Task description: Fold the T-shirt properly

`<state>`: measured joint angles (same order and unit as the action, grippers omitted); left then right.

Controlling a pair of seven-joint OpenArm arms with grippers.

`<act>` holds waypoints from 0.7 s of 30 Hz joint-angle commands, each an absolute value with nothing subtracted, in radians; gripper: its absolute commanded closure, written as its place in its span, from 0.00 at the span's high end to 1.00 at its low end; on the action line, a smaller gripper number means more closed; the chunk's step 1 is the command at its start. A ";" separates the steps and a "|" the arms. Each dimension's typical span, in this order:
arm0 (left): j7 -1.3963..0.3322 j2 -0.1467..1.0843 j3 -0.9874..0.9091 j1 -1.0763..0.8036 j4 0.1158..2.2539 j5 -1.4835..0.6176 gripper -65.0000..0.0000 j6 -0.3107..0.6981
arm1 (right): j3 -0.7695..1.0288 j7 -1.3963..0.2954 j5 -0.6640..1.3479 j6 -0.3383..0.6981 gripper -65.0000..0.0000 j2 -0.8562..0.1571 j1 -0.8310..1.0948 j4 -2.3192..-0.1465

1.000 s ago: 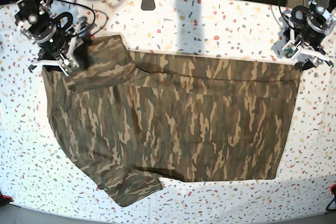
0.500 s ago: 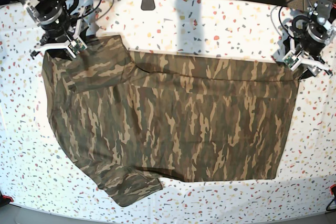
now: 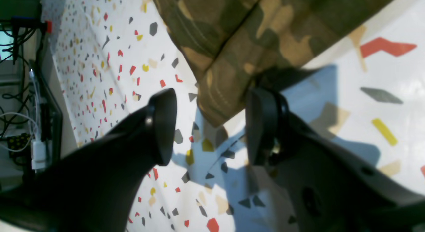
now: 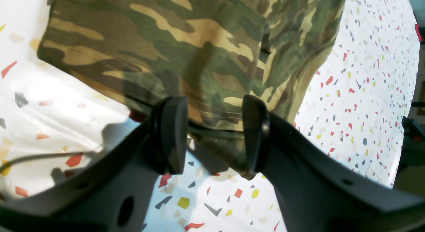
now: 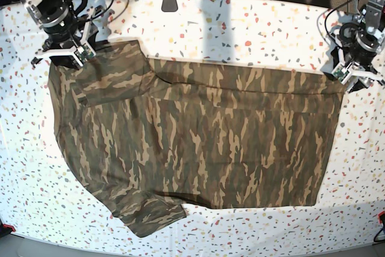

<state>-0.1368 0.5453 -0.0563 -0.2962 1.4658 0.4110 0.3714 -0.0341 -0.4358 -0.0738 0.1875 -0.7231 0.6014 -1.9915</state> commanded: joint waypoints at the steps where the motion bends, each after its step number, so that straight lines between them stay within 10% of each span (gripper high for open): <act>1: -0.159 0.563 -0.050 -0.294 1.470 0.420 0.49 0.379 | -0.026 -0.419 -0.076 0.174 0.42 -0.736 0.598 -2.009; 18: -0.268 0.596 0.159 -0.298 1.472 0.693 0.49 0.357 | -0.025 -0.413 -0.076 0.173 0.42 -0.737 0.598 -2.009; 21: -0.248 0.625 0.159 -0.296 1.472 0.692 0.35 0.360 | -0.025 -0.408 -0.076 0.173 0.42 -0.736 0.598 -2.009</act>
<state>-0.2138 0.6113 0.1589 -0.2855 1.4788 0.6937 0.3222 -0.0341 -0.4244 -0.0734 0.1875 -0.7231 0.6010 -1.9915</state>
